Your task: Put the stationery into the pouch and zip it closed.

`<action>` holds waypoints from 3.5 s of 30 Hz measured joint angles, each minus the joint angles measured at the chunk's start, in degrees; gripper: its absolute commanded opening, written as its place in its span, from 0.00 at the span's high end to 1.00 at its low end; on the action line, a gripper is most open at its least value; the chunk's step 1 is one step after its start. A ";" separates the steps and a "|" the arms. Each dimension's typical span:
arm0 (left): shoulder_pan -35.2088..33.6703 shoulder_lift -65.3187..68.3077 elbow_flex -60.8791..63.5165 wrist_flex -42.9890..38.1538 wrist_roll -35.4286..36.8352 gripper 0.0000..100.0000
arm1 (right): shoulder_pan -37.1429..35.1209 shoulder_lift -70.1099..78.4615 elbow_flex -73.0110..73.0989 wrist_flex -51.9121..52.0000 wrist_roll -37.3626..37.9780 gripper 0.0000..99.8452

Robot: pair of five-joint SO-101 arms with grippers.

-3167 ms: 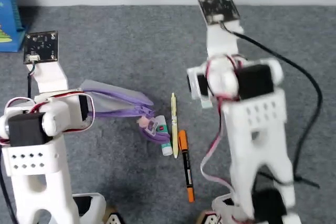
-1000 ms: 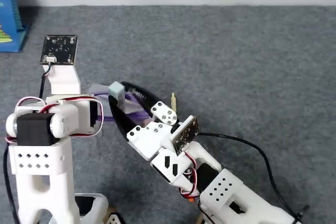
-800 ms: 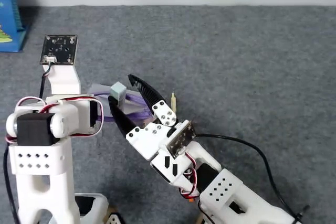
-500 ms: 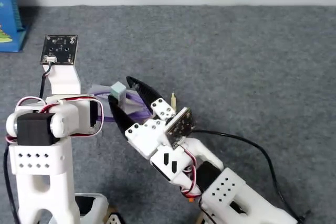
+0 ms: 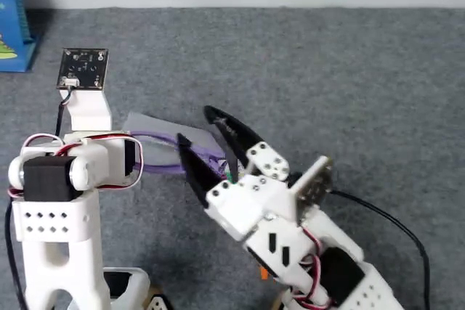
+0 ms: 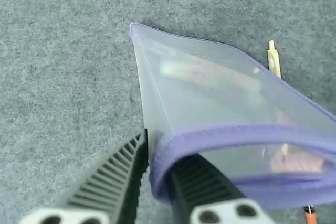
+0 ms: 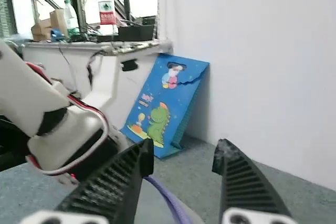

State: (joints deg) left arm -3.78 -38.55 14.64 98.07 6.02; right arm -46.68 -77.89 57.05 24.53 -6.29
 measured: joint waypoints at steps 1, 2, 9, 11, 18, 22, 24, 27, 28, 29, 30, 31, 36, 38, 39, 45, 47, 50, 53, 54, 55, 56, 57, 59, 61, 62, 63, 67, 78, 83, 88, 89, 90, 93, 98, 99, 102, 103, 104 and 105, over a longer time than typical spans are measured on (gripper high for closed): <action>0.00 0.00 0.00 0.00 0.00 0.99 | 1.41 -0.62 0.00 2.11 -0.70 0.82; 0.00 0.00 0.00 0.00 0.00 0.99 | 3.25 -0.88 0.00 4.31 -1.85 0.82; -3.34 0.09 0.00 0.00 0.00 0.99 | 15.21 3.16 0.00 19.69 -8.44 0.82; -5.19 0.09 0.00 0.00 0.00 0.99 | 16.62 8.26 0.09 21.98 -8.53 0.82; -6.68 0.09 0.00 0.00 0.00 0.99 | 17.41 28.84 0.00 23.21 -8.88 0.82; -6.68 0.09 0.00 0.00 0.00 0.99 | 17.14 40.62 -0.18 23.21 -10.64 0.82; -6.68 0.09 0.09 0.00 0.00 0.99 | 17.23 45.54 -1.14 23.21 -11.34 0.82; -6.95 0.00 1.32 0.00 0.00 0.99 | 17.14 51.16 -2.55 23.21 -11.43 0.82; -6.95 0.00 1.32 0.00 0.00 0.99 | 17.14 52.66 -2.99 23.21 -11.43 0.82; -6.95 0.00 1.32 0.00 0.00 0.99 | 17.23 53.98 -3.25 23.21 -11.43 0.82; -6.95 0.00 1.32 0.00 0.00 0.99 | 17.58 55.12 -3.43 23.21 -11.43 0.82; -6.95 0.00 1.41 0.00 0.00 0.99 | 17.93 56.09 -3.78 23.21 -11.43 0.82; -6.95 0.00 1.41 0.00 0.00 0.99 | 20.66 59.60 -4.66 23.12 -11.43 0.82; -6.95 0.00 1.41 0.00 0.00 0.99 | 21.01 60.75 -4.66 23.12 -11.43 0.82; -6.95 0.00 1.41 0.00 0.00 0.99 | 20.92 61.36 -4.66 23.12 -11.43 0.82; -6.95 0.00 1.41 0.00 0.00 0.99 | 20.31 65.93 -5.80 21.10 -11.08 0.82; -6.95 0.00 1.41 0.00 0.00 0.99 | 20.31 67.60 -6.15 20.04 -11.08 0.86; -6.95 0.00 1.41 0.00 0.00 0.99 | 20.75 69.36 -6.51 18.99 -10.90 0.97; -6.95 0.00 1.41 0.00 0.00 0.99 | 21.01 70.33 -7.38 18.81 -10.90 0.98; -6.95 0.00 1.41 0.00 0.00 0.99 | 21.01 70.59 -7.65 18.81 -10.90 0.99; -6.95 0.00 1.41 0.00 0.00 0.99 | 21.01 70.77 -8.00 18.81 -10.73 1.00; -6.95 0.00 1.41 0.00 0.00 0.99 | 21.01 71.03 -8.35 19.25 -10.73 0.99; -6.95 0.00 1.41 0.00 0.00 0.99 | 21.01 71.38 -8.97 19.96 -10.73 0.99; -6.95 0.00 1.41 0.00 0.00 0.99 | 20.84 70.07 -9.76 22.77 -10.73 0.99; -6.95 0.00 1.41 0.00 0.00 0.99 | 20.31 67.78 -10.02 26.37 -10.64 0.99; -6.95 0.00 1.41 0.00 0.00 0.99 | 20.57 65.76 -10.20 27.96 -10.64 0.99; -6.95 0.00 1.41 0.00 0.00 0.99 | 20.75 63.47 -10.29 29.71 -10.29 0.99; -6.95 0.00 1.41 0.00 0.00 0.99 | 20.48 51.87 -10.37 36.57 -6.68 0.99; -6.95 0.00 1.41 0.00 0.00 0.99 | 19.96 14.68 -12.84 37.98 2.29 0.99; -6.95 0.00 1.41 0.00 0.00 0.99 | 13.01 5.10 -13.27 33.23 5.27 0.99; -6.95 0.00 1.41 0.00 0.00 0.99 | 4.04 0.79 -13.27 24.18 6.15 0.99; -6.95 0.00 1.41 0.00 0.00 0.99 | 2.99 0.62 -13.27 21.80 6.24 0.99; -6.95 0.00 1.41 0.00 0.00 0.99 | 1.93 0.62 -13.27 19.43 6.24 0.99; -6.95 0.00 1.41 0.00 0.00 0.99 | -0.44 0.97 -12.57 11.08 6.33 0.99; -6.95 0.00 1.41 0.00 0.00 0.99 | -2.90 3.52 -5.71 -5.10 6.42 0.99; -6.95 0.00 1.41 0.00 0.00 0.99 | -2.99 4.48 -4.04 -8.70 6.42 0.99; -6.95 0.00 1.41 0.00 0.00 0.99 | -2.99 7.56 0.00 -21.01 6.42 0.99; -6.95 0.00 1.41 0.00 0.00 0.99 | -3.08 8.97 0.97 -25.32 6.42 0.99; -6.95 0.00 1.41 0.00 0.00 0.99 | -3.08 10.55 1.85 -29.54 6.42 0.99; -6.95 0.00 1.41 0.00 0.00 0.99 | -3.08 12.22 2.29 -33.41 6.42 0.99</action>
State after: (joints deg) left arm -10.73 -38.55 16.04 98.07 6.02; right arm -49.76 -65.67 59.34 -8.88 0.13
